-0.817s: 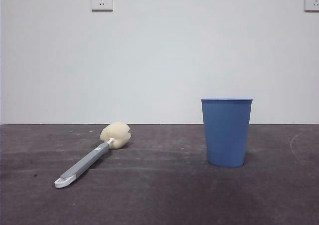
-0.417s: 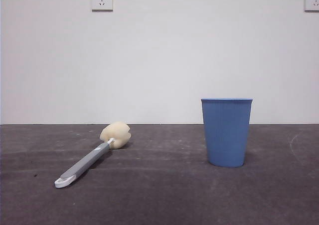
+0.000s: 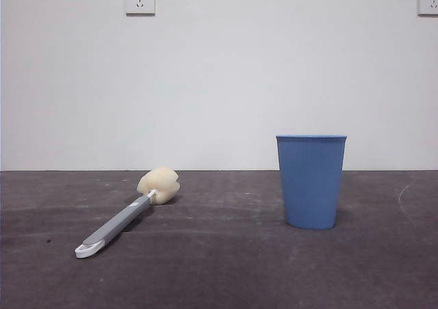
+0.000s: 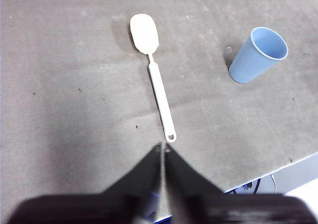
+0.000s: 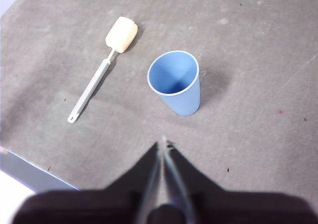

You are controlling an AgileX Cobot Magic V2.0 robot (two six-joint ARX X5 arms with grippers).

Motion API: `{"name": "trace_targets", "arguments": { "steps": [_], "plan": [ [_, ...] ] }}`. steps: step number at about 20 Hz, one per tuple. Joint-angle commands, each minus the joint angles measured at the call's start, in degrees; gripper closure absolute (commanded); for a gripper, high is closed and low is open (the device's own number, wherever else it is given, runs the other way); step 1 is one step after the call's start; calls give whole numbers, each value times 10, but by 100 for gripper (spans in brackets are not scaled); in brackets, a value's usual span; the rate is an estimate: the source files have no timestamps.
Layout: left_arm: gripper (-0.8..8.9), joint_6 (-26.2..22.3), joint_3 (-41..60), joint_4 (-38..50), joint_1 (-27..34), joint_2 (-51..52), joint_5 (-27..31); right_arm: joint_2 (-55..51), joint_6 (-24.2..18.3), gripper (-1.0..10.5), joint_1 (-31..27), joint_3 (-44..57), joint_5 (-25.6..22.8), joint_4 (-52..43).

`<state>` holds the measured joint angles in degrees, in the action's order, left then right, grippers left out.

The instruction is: Pick up the cup brush,pick up the cup,insert the brush into the cup,clean the cup,put the cup brush back,put the cup back to the fixed position on the table

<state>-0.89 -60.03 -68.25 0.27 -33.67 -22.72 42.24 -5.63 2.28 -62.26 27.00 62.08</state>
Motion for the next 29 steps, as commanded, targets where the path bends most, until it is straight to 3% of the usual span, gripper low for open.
{"name": "trace_targets", "arguments": {
  "steps": [1, 2, 3, 9, 12, 16, 19, 24, 29],
  "plan": [
    [357, -7, -1, 5, 1, 0, -2, -1, -3, 545, 2, -1, 1, -4],
    [198, -7, -1, 5, 1, 0, -3, 0, 0, 397, 2, -1, 1, -7],
    [177, -7, -1, 5, 1, 0, -9, 0, 7, 325, 2, -1, 1, -9],
    [179, -6, -1, 25, -8, -26, -38, 1, 9, 316, 2, -1, 1, -9],
    [179, 19, -1, 64, -26, -61, -80, 2, 13, 316, 2, -1, 1, -16],
    [180, 46, -1, 113, -78, -129, -68, 2, 13, 316, 2, -1, 1, -17],
    [180, 62, -1, 150, -157, -200, 17, 4, 13, 316, 2, -1, 1, -17],
    [180, 131, -1, 212, -325, -349, 202, 13, 18, 317, 2, -1, 1, -16],
    [187, 166, -1, 243, -370, -475, 292, 14, 18, 317, 2, -1, 1, -16]
  ]
}}
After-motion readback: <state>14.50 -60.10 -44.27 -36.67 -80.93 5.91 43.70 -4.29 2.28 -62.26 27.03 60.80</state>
